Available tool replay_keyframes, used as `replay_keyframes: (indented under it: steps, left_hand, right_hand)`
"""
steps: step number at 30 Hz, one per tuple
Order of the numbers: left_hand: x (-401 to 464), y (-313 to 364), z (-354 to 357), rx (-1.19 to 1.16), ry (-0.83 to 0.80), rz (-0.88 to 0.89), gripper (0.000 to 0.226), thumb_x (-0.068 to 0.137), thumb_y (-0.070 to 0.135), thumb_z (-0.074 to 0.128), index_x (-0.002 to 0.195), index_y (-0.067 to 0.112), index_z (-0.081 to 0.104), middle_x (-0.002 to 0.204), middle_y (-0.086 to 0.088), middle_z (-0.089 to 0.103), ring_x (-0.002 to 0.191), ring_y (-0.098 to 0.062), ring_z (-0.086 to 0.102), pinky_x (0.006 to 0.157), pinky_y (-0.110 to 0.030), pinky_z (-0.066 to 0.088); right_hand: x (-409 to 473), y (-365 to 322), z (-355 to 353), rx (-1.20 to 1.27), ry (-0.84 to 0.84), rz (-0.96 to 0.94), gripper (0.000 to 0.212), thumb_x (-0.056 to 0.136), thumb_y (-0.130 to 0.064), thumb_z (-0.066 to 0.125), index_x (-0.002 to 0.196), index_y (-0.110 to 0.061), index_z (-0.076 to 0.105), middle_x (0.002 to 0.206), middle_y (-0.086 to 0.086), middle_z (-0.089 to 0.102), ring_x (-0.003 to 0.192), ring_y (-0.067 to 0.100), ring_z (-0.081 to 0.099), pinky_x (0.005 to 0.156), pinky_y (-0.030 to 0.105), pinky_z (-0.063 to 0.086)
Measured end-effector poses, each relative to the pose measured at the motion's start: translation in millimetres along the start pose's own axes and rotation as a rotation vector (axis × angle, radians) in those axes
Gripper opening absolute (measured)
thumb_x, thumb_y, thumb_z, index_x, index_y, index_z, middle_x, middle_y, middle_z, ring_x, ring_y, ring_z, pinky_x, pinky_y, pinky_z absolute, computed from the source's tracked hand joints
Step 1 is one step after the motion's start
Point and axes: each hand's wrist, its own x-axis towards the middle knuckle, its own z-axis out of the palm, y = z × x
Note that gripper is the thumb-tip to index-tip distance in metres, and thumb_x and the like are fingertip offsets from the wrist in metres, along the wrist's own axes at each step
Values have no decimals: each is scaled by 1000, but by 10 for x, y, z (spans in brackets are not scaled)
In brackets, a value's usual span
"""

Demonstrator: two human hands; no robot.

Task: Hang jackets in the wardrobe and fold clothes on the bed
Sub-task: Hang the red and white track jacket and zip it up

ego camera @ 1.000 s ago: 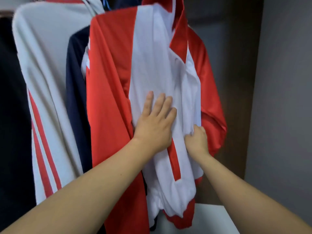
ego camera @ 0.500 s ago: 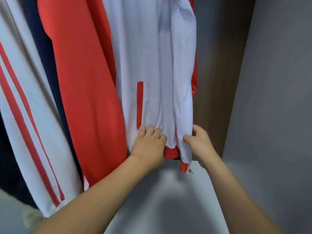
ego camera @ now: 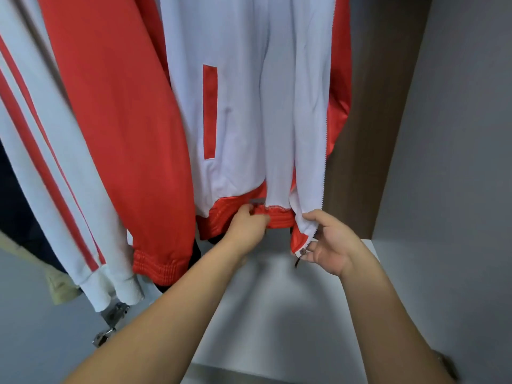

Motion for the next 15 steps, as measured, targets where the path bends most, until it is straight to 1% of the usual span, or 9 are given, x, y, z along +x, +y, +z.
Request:
replay_keyframes:
  steps: [1, 3, 5, 7, 8, 10, 11, 13, 15]
  left_hand:
    - [17, 43, 33, -259, -58, -107, 20, 91, 18, 57, 112, 20, 57, 103, 7, 60, 94, -12, 57, 72, -29, 48]
    - [49, 88, 87, -668, -131, -287, 19, 91, 24, 59, 110, 21, 59, 109, 5, 58, 105, -15, 53, 82, -35, 42]
    - [106, 95, 114, -863, -118, -322, 22, 90, 25, 61, 110, 18, 61, 112, 3, 59, 111, -16, 53, 89, -37, 40]
    - [139, 109, 124, -950, -73, -291, 21, 89, 25, 63, 108, 17, 64, 110, 5, 61, 113, -17, 53, 93, -36, 40]
    - [153, 118, 125, -986, -56, -265, 20, 89, 23, 64, 108, 17, 64, 110, 6, 61, 113, -17, 54, 95, -36, 40]
    - [174, 150, 123, -1049, -33, -213, 26, 89, 17, 64, 115, 17, 64, 113, 5, 62, 111, -18, 55, 98, -36, 40]
    - [183, 160, 121, -1059, -25, -198, 29, 88, 15, 65, 117, 16, 64, 114, 5, 63, 109, -17, 57, 99, -36, 40]
    - [210, 154, 128, -998, -21, -164, 26, 85, 13, 67, 111, 16, 67, 105, 5, 67, 102, -14, 60, 100, -35, 40]
    - [229, 131, 129, -920, -14, -133, 27, 82, 13, 70, 108, 17, 68, 95, 7, 70, 97, -12, 61, 91, -32, 42]
  right_hand:
    - [4, 11, -40, 21, -30, 35, 14, 90, -20, 59, 97, -8, 60, 79, 12, 54, 69, 27, 53, 70, 44, 50]
    - [11, 51, -111, 77, -92, 78, 21, 90, -24, 58, 103, -7, 61, 89, 15, 56, 85, 35, 58, 80, 47, 50]
    - [14, 99, -161, 156, -130, 99, 26, 90, -24, 56, 109, -6, 61, 99, 19, 60, 103, 40, 59, 82, 43, 48]
    - [14, 146, -195, 209, -147, 102, 33, 89, -25, 55, 115, -7, 62, 111, 21, 65, 110, 36, 60, 79, 36, 45]
    - [19, 165, -208, 233, -161, 97, 36, 88, -27, 54, 117, -7, 63, 116, 20, 66, 108, 33, 62, 77, 34, 44]
    - [41, 187, -220, 290, -198, 80, 39, 89, -28, 49, 118, -8, 65, 118, 15, 68, 101, 27, 63, 75, 32, 41]
    - [51, 196, -219, 309, -214, 64, 37, 91, -26, 46, 117, -8, 66, 117, 13, 69, 97, 24, 63, 76, 32, 41]
    - [76, 222, -225, 288, -227, 17, 30, 92, -14, 44, 111, -8, 67, 107, 7, 71, 88, 19, 62, 76, 31, 41]
    - [110, 254, -226, 224, -209, -22, 25, 91, 1, 45, 103, -10, 64, 86, 3, 70, 74, 15, 61, 73, 29, 41]
